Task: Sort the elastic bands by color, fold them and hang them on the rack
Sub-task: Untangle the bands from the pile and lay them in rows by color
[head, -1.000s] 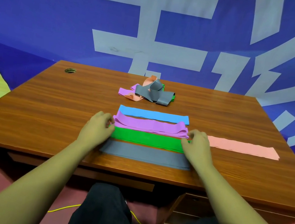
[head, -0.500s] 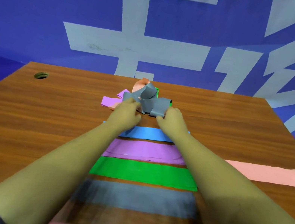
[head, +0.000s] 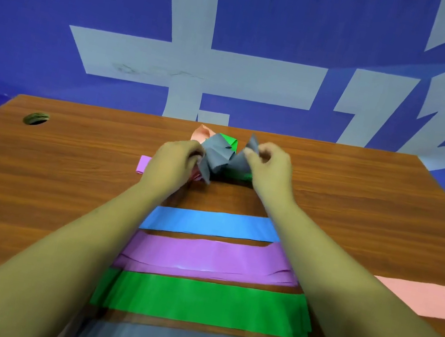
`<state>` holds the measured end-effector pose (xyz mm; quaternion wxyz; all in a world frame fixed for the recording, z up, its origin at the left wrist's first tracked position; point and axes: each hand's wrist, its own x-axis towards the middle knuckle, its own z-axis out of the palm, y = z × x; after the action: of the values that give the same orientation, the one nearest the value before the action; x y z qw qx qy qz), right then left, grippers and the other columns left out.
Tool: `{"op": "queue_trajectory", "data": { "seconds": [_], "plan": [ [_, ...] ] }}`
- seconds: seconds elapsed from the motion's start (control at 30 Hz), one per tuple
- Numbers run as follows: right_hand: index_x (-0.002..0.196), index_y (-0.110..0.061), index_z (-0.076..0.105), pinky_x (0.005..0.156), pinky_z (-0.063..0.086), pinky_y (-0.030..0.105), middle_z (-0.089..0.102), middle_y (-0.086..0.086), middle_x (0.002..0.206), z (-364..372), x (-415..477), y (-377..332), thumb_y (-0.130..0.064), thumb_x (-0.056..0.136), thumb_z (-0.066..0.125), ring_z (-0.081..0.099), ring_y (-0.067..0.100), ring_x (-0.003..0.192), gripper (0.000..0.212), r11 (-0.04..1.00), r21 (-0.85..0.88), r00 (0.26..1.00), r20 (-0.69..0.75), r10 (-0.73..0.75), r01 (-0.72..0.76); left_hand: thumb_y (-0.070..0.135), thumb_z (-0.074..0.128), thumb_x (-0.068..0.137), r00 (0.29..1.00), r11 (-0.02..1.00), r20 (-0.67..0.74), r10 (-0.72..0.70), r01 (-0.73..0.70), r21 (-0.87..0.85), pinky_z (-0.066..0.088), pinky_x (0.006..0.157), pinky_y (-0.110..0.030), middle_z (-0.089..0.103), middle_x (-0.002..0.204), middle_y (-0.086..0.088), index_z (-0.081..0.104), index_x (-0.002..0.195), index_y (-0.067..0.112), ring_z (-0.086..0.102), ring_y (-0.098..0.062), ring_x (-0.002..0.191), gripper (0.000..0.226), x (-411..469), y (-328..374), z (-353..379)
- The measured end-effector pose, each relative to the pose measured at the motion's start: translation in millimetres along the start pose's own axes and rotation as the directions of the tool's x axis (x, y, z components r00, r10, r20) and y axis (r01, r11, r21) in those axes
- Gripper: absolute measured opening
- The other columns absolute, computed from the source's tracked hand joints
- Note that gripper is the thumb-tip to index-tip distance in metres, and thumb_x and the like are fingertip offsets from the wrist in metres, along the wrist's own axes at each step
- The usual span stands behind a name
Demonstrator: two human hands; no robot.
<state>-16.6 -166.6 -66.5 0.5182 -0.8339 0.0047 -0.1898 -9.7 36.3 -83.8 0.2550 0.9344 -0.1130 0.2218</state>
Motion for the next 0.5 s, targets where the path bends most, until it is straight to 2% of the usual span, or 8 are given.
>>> {"op": "queue_trajectory", "data": {
  "seconds": [0.07,0.13,0.23,0.33,0.4,0.47,0.5],
  "plan": [
    [0.076,-0.005,0.059,0.061,0.039,0.029,0.058,0.007,0.069,-17,2,-36,-0.021,0.087,0.066,0.046,0.009,0.064,0.021,0.993,0.082,0.996,-0.019,-0.088,0.089,0.008,0.059,0.090,0.997,0.995,-0.075,-0.001,-0.007,-0.100,0.040,0.072,-0.021,0.074,0.095,-0.003,0.071,0.100,0.014,0.064,-0.021,0.085,0.017,-3,16,-18],
    [0.076,-0.007,0.059,0.058,0.036,0.022,0.052,-0.005,0.064,-37,0,-73,-0.020,0.088,0.066,0.043,0.006,0.061,0.019,0.979,0.141,0.989,-0.030,-0.142,0.145,0.009,0.060,0.089,0.988,0.971,-0.136,-0.079,0.045,-0.235,0.043,0.070,-0.017,0.074,0.092,0.001,0.071,0.099,0.014,0.065,-0.013,0.082,0.016,-7,35,-37],
    [0.076,-0.003,0.059,0.060,0.042,0.028,0.049,-0.007,0.062,-63,-12,-119,-0.019,0.088,0.065,0.046,0.008,0.061,0.021,0.952,0.234,0.980,-0.034,-0.194,0.196,0.010,0.058,0.086,0.957,0.861,-0.170,-0.235,0.124,-0.493,0.051,0.073,-0.020,0.074,0.091,0.003,0.070,0.096,0.016,0.068,-0.007,0.085,0.016,-15,58,-66],
    [0.079,-0.002,0.058,0.058,0.049,0.036,0.051,-0.003,0.065,-83,-30,-151,-0.022,0.088,0.065,0.049,0.011,0.063,0.022,0.930,0.309,0.979,-0.025,-0.203,0.201,0.004,0.060,0.081,0.957,0.779,-0.106,-0.270,0.153,-0.609,0.048,0.064,-0.019,0.073,0.086,0.004,0.069,0.092,0.015,0.064,-0.002,0.075,0.017,-22,73,-86],
    [0.080,-0.002,0.058,0.064,0.052,0.044,0.052,-0.004,0.066,-92,-42,-168,-0.024,0.087,0.064,0.049,0.011,0.066,0.024,0.923,0.326,0.977,-0.017,-0.212,0.206,0.009,0.061,0.079,0.943,0.746,-0.038,-0.331,0.236,-0.623,0.049,0.062,-0.026,0.070,0.078,-0.001,0.067,0.084,0.013,0.059,-0.005,0.068,0.009,-26,77,-90],
    [0.080,0.001,0.058,0.065,0.049,0.043,0.050,-0.004,0.066,-100,-54,-184,-0.021,0.088,0.064,0.047,0.010,0.065,0.024,0.911,0.349,0.974,-0.018,-0.226,0.218,0.010,0.060,0.078,0.914,0.691,0.011,-0.406,0.314,-0.651,0.054,0.070,-0.035,0.070,0.078,-0.014,0.066,0.082,0.008,0.062,-0.015,0.071,0.008,-32,75,-94],
    [0.080,0.002,0.058,0.063,0.047,0.040,0.049,-0.004,0.065,-104,-59,-192,-0.019,0.089,0.064,0.046,0.010,0.064,0.024,0.906,0.358,0.972,-0.018,-0.235,0.225,0.008,0.060,0.079,0.906,0.676,0.036,-0.422,0.341,-0.653,0.057,0.074,-0.038,0.071,0.078,-0.015,0.067,0.082,0.006,0.064,-0.018,0.072,0.008,-35,73,-97]
  ]
}}
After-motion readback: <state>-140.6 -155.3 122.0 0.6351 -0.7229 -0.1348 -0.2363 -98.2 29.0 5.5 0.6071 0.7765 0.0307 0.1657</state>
